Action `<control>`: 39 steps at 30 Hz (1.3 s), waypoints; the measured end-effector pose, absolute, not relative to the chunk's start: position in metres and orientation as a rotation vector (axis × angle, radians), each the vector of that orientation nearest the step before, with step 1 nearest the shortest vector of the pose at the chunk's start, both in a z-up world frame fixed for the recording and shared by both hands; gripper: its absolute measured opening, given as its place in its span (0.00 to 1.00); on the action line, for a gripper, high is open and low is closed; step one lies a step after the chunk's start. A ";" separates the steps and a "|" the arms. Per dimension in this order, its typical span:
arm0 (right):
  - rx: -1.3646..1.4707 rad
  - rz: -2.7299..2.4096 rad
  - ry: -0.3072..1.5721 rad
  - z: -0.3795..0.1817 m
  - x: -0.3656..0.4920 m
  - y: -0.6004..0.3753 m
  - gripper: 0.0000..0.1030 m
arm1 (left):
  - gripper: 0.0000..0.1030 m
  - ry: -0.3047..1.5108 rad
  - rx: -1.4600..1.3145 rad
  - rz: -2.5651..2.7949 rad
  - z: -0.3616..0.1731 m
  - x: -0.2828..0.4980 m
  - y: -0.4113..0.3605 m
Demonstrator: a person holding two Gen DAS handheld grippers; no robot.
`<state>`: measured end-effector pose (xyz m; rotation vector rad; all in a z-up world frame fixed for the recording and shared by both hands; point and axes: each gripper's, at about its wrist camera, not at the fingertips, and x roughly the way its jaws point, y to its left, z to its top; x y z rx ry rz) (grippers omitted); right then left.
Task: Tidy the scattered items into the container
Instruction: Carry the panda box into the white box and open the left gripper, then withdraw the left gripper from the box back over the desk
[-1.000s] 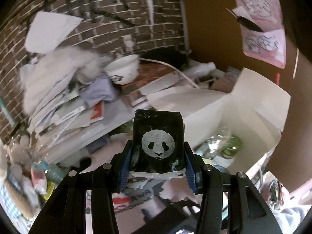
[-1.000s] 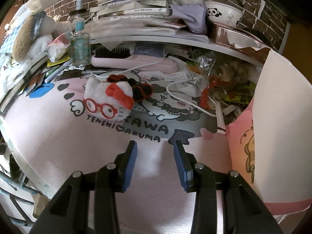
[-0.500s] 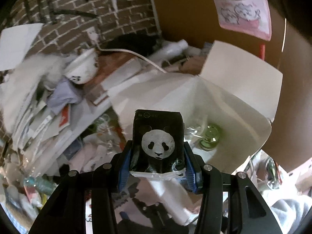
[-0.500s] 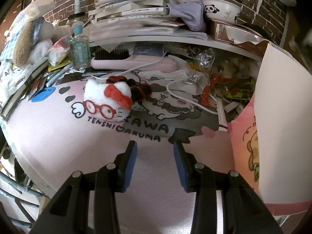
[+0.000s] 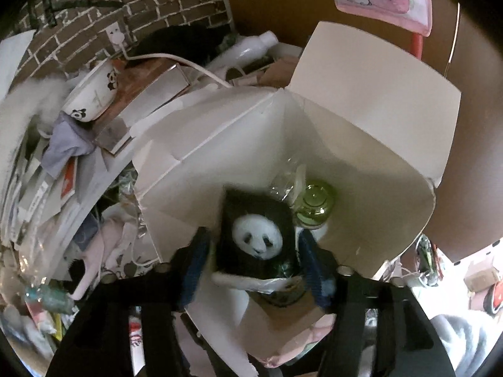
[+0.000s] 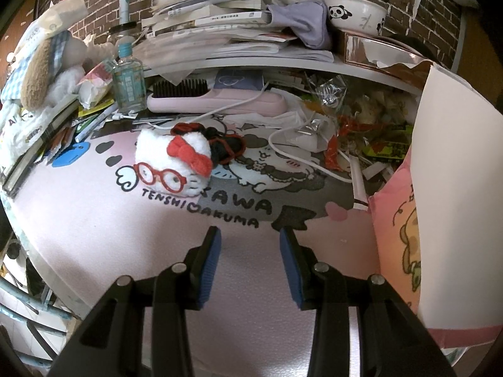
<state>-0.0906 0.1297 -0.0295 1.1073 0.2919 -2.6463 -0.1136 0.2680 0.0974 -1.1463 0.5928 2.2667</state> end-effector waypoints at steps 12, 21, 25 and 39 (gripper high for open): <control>1.110 -2.647 0.287 -0.029 -0.091 0.130 0.35 | 0.87 0.526 -0.963 2.364 0.133 -0.090 0.242; 1.109 -2.646 0.287 -0.029 -0.091 0.130 0.35 | 0.87 0.338 -0.841 2.539 0.165 -0.076 0.164; 1.108 -2.645 0.286 -0.029 -0.091 0.131 0.34 | 0.94 0.255 -0.817 2.665 0.169 -0.070 0.116; 1.073 -2.603 0.126 -0.026 -0.088 0.138 0.56 | 0.94 0.161 -0.963 2.982 0.117 -0.066 0.011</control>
